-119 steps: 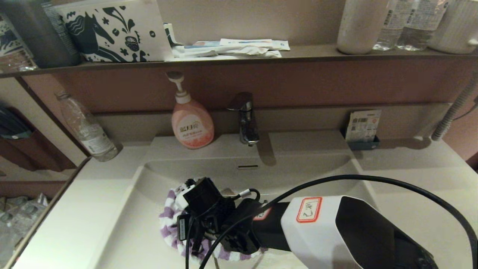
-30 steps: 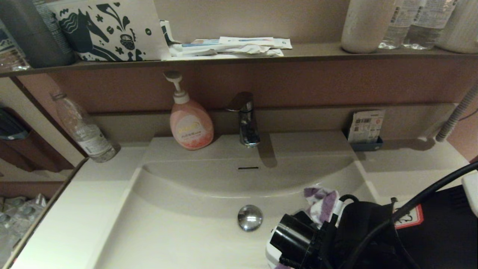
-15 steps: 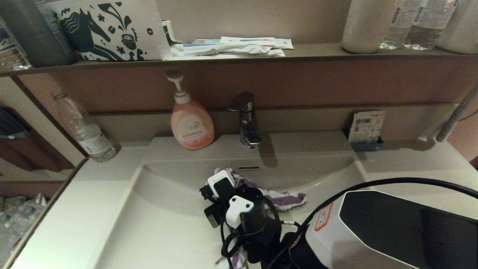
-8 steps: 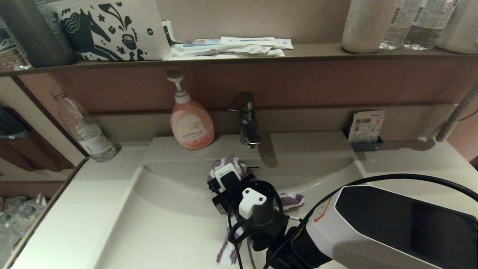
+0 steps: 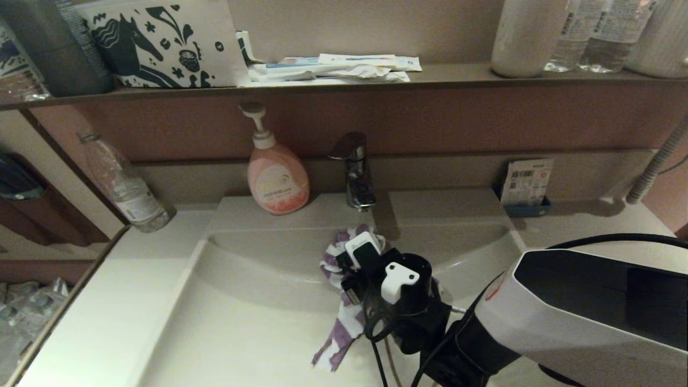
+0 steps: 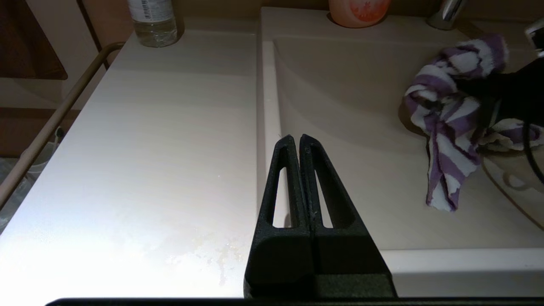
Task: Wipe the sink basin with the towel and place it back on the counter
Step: Wipe the sink
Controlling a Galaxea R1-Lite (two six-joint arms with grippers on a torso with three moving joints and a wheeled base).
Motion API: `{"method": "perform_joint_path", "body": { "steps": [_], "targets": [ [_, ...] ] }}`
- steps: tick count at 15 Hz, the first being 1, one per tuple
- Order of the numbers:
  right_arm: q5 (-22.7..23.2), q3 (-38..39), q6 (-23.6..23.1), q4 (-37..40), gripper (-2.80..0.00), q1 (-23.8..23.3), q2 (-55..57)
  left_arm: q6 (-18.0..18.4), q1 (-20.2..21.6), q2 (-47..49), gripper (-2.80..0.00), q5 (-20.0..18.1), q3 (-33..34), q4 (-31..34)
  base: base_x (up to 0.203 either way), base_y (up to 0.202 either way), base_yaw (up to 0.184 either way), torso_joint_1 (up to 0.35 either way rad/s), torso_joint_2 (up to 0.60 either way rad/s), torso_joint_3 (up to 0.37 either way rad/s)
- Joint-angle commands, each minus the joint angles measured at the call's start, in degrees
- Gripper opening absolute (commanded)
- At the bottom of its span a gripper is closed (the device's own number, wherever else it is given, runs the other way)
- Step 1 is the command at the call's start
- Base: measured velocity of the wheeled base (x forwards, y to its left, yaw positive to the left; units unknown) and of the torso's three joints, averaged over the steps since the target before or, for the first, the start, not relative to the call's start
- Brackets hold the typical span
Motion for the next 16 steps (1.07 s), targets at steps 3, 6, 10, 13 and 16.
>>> {"method": "perform_joint_path", "body": {
  "steps": [3, 6, 10, 13, 16],
  "targets": [
    [-0.30, 5.96, -0.13, -1.74, -2.80, -2.74, -5.43, -0.06, 0.00, 0.01, -2.80, -0.02, 0.00, -0.05, 0.000, 0.000, 0.000, 0.000, 0.00, 0.000],
    [-0.30, 12.78, -0.12, -4.65, -2.80, -4.76, -7.31, -0.06, 0.00, 0.01, -2.80, -0.02, 0.00, -0.05, 0.000, 0.000, 0.000, 0.000, 0.00, 0.000],
    [-0.01, 21.67, -0.20, -12.85, -2.80, -11.54, -8.31, -0.06, 0.00, 0.01, -2.80, -0.02, 0.00, -0.05, 0.000, 0.000, 0.000, 0.000, 0.00, 0.000],
    [0.57, 24.97, -0.27, -13.58, -2.80, -16.13, -12.14, -0.06, 0.00, 0.01, -2.80, -0.02, 0.00, -0.05, 0.000, 0.000, 0.000, 0.000, 0.00, 0.000],
    [1.52, 27.48, -0.37, -13.52, -2.80, -18.55, -15.78, -0.06, 0.00, 0.01, -2.80, -0.01, 0.00, -0.05, 0.000, 0.000, 0.000, 0.000, 0.00, 0.000]
  ]
}}
